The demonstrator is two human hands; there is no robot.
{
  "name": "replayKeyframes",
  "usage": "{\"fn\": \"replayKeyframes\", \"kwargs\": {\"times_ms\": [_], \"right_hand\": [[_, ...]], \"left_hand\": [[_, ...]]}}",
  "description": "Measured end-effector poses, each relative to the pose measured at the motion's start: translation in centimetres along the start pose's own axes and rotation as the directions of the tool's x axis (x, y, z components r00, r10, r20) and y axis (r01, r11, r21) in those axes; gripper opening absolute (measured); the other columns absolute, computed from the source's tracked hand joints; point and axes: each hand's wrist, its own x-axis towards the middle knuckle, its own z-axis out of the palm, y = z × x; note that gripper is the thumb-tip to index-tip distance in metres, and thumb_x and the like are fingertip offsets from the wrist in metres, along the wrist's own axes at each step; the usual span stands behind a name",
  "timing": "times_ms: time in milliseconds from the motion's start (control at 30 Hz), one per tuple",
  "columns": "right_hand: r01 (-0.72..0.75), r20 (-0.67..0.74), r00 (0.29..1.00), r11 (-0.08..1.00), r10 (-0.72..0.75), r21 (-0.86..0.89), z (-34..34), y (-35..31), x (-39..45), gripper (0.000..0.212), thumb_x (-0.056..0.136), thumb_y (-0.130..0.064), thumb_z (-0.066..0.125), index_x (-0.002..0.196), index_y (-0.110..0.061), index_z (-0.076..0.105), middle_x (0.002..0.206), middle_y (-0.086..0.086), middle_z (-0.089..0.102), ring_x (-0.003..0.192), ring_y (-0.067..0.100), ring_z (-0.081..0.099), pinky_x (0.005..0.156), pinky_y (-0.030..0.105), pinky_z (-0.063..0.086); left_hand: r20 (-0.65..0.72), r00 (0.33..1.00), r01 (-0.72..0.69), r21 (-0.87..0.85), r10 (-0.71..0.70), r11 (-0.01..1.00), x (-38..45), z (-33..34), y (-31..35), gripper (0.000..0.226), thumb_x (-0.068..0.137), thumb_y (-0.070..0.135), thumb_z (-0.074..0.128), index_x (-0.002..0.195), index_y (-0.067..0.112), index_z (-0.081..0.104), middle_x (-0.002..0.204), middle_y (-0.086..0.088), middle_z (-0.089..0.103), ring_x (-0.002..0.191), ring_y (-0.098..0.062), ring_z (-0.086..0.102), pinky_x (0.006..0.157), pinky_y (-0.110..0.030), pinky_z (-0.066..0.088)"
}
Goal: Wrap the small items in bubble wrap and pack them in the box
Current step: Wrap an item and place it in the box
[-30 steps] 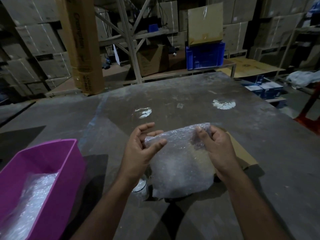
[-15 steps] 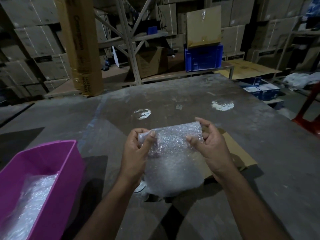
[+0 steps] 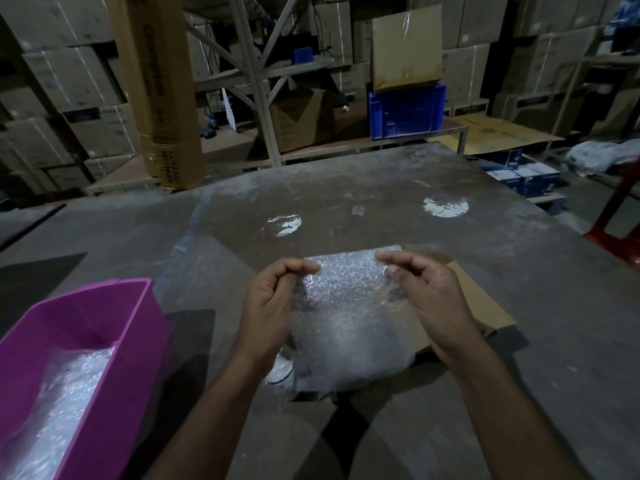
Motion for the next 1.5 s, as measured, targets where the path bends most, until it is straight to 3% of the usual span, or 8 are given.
{"fn": "replayKeyframes", "kwargs": {"times_ms": [200, 300, 467, 567, 667, 900, 1033, 1500], "right_hand": [[0.006, 0.078, 0.997, 0.993, 0.003, -0.114, -1.1, 0.0, 0.0, 0.038, 0.083, -0.008, 0.08, 0.116, -0.027, 0.072, 0.119, -0.013, 0.072, 0.115, 0.005, 0.065, 0.095, 0.029, 0.054], [0.042, 0.018, 0.999, 0.964, -0.039, -0.264, -1.3, -0.3, 0.2, 0.027, 0.085, -0.014, 0.08, 0.105, -0.031, 0.075, 0.095, -0.022, 0.073, 0.092, 0.0, 0.068, 0.082, 0.017, 0.051], [0.111, 0.019, 0.993, 0.916, -0.113, -0.385, -1.5, -0.4, 0.2, 0.006, 0.087, -0.026, 0.077, 0.088, -0.03, 0.074, 0.096, -0.006, 0.068, 0.088, 0.008, 0.065, 0.076, 0.02, 0.051], [0.105, 0.015, 0.994, 0.904, -0.109, -0.414, -1.5, -0.5, 0.4, 0.006, 0.086, -0.03, 0.077, 0.084, -0.028, 0.072, 0.11, -0.005, 0.058, 0.103, 0.003, 0.059, 0.087, 0.021, 0.047], [0.095, 0.038, 0.995, 0.932, -0.087, -0.349, -1.3, -0.6, 0.4, 0.013, 0.086, -0.036, 0.074, 0.084, -0.023, 0.072, 0.119, -0.012, 0.061, 0.113, 0.004, 0.059, 0.091, 0.032, 0.049], [0.05, 0.041, 0.998, 0.984, -0.043, -0.172, -0.9, 0.1, 0.1, 0.017, 0.096, -0.027, 0.067, 0.112, -0.032, 0.07, 0.068, -0.001, 0.055, 0.062, 0.009, 0.046, 0.062, 0.026, 0.041], [0.042, 0.059, 0.998, 0.989, -0.034, -0.139, -0.8, 0.1, 0.3, 0.02, 0.1, -0.018, 0.06, 0.109, -0.03, 0.074, 0.11, -0.01, 0.073, 0.098, 0.009, 0.066, 0.083, 0.025, 0.049], [-0.011, 0.101, 0.995, 0.994, 0.022, -0.106, -1.0, 0.1, 0.0, 0.027, 0.082, -0.009, 0.08, 0.107, -0.018, 0.075, 0.101, 0.0, 0.078, 0.094, 0.017, 0.074, 0.079, 0.028, 0.059]], "left_hand": [[0.198, 0.98, -0.003, 0.124, -0.022, 0.992, 0.0, -0.7, 1.0, 0.048, 0.076, 0.015, 0.084, 0.122, 0.02, 0.07, 0.123, 0.011, 0.071, 0.114, -0.006, 0.067, 0.088, -0.022, 0.056], [0.163, 0.987, -0.038, 0.215, 0.002, 0.976, 0.4, -0.9, 1.3, 0.027, 0.079, 0.025, 0.083, 0.106, 0.028, 0.077, 0.108, 0.01, 0.075, 0.096, -0.025, 0.072, 0.085, -0.036, 0.059], [0.121, 0.99, -0.106, 0.257, 0.076, 0.961, 1.0, -1.1, 0.9, 0.011, 0.083, 0.043, 0.073, 0.085, 0.033, 0.076, 0.102, 0.005, 0.062, 0.096, -0.015, 0.065, 0.083, -0.04, 0.056], [0.14, 0.99, -0.063, 0.23, 0.031, 0.971, 0.9, -1.1, 0.7, 0.02, 0.089, 0.046, 0.065, 0.093, 0.029, 0.075, 0.117, 0.013, 0.063, 0.108, -0.004, 0.063, 0.087, -0.03, 0.054], [0.142, 0.99, -0.025, 0.128, 0.006, 0.992, 0.8, -0.9, 0.5, 0.017, 0.099, 0.031, 0.061, 0.102, 0.02, 0.073, 0.094, 0.004, 0.071, 0.087, -0.011, 0.066, 0.078, -0.034, 0.052], [0.04, 0.999, -0.009, 0.062, 0.007, 0.998, 0.4, -0.5, 0.1, 0.026, 0.105, 0.015, 0.051, 0.121, 0.037, 0.052, 0.078, -0.003, 0.051, 0.074, -0.021, 0.049, 0.072, -0.044, 0.049], [0.117, 0.993, 0.0, 0.049, -0.006, 0.999, 0.1, -0.1, 0.8, 0.035, 0.105, 0.001, 0.041, 0.105, 0.016, 0.073, 0.104, 0.006, 0.075, 0.092, -0.008, 0.065, 0.078, -0.018, 0.05], [0.17, 0.984, 0.068, -0.054, -0.057, 0.996, 0.2, -0.2, 0.7, 0.033, 0.075, 0.003, 0.082, 0.107, 0.011, 0.075, 0.094, -0.008, 0.078, 0.082, -0.015, 0.07, 0.075, -0.024, 0.059]]}}
